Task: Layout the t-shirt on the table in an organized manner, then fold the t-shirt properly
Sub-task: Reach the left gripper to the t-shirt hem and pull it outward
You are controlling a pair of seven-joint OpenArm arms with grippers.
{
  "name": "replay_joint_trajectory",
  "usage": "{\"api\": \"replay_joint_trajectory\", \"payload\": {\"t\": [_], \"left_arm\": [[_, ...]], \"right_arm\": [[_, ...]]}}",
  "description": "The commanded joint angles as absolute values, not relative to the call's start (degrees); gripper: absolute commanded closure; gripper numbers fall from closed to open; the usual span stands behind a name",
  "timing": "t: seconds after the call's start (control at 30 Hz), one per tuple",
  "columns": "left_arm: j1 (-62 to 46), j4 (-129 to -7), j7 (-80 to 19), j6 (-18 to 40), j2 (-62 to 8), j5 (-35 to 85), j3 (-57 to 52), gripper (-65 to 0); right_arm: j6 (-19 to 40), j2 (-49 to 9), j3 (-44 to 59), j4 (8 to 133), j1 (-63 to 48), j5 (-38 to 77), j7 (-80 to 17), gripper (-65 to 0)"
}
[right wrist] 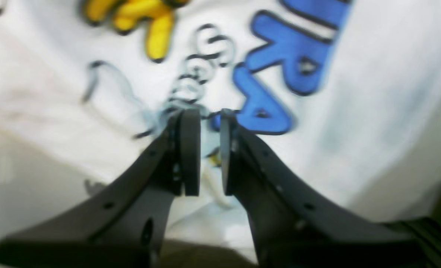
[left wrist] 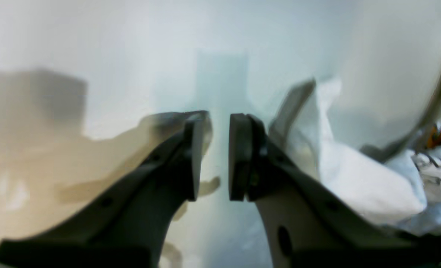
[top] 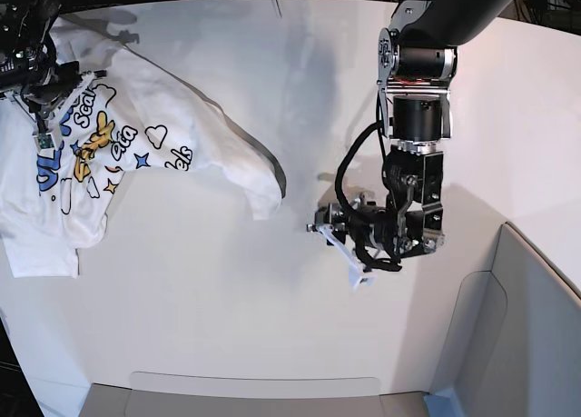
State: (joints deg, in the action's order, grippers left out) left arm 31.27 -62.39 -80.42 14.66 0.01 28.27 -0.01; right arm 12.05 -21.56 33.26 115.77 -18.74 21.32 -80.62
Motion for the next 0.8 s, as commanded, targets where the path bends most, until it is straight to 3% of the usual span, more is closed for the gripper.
{"api": "replay_joint_trajectory", "payload": {"t": [0.0,0.3,0.6,0.77], "left_arm": [[33.8,-63.0,-80.0,14.6,0.3,30.5,0.2,-13.7],[33.9,-62.5,-80.0,14.6,1.0,33.1,8.1,-13.7],[34.9,-62.3,-80.0,14.6,1.1,33.1,11.9,-13.9],[37.7,-62.2,-80.0,14.6,1.1,33.1,11.9,-13.9]], "right_arm": [[12.0,-22.5,34.0,116.8,-16.7,20.5,-80.0,-10.3],[12.0,-22.4,38.5,116.1,-5.1,17.5,-80.0,-10.3],[12.1,-22.3,25.5,105.2,-0.2,3.0,-79.9,-10.3],[12.0,-20.9,22.8,101.0,-0.3,0.8,-79.3,-10.3]]}}
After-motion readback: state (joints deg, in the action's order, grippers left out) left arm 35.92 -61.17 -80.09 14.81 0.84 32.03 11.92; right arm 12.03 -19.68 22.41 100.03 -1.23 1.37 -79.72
